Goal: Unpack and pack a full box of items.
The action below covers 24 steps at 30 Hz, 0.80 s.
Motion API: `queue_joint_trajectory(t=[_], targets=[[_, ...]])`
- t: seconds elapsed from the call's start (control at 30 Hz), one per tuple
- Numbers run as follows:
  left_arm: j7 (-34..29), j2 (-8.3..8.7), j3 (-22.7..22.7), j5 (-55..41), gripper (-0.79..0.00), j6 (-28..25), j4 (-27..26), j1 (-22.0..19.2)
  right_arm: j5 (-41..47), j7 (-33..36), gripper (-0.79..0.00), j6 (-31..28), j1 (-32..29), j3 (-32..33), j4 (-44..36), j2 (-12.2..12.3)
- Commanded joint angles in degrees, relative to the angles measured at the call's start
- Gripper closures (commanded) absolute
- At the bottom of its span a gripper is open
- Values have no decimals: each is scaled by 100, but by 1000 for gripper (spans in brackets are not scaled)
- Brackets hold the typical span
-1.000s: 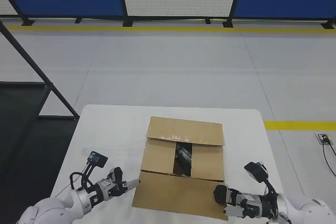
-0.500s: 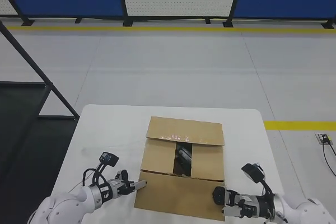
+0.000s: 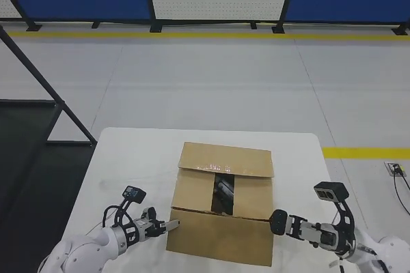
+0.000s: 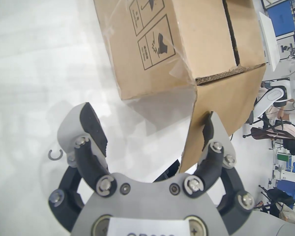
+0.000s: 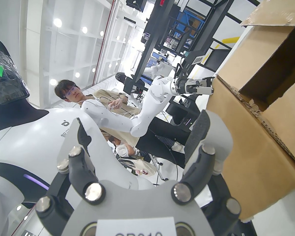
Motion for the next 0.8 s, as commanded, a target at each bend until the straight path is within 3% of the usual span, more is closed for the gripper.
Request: queue_joint_trajectory(t=[0.0,0.17,0.23,0.43,0.67,0.77], targets=[[0,0,0,0,-785,0,0,0,-1,-2,-785,-2,-1,-1,0,0],[0,0,0,0,-785,0,0,0,61,34,-785,-7,-37,-4,-154,-3],[0,0,0,0,-785,0,0,0,190,38,-785,327,-8,-19,-139,0],[0,0,0,0,-785,0,0,0,-513,-1285,-785,1539,490,-388,73,-67],[0,0,0,0,-785,0,0,0,-1032,-2029,-785,2566,1122,-843,597,-154],[0,0,0,0,-785,0,0,0,-1069,-2301,-785,2737,1323,-949,795,-196]])
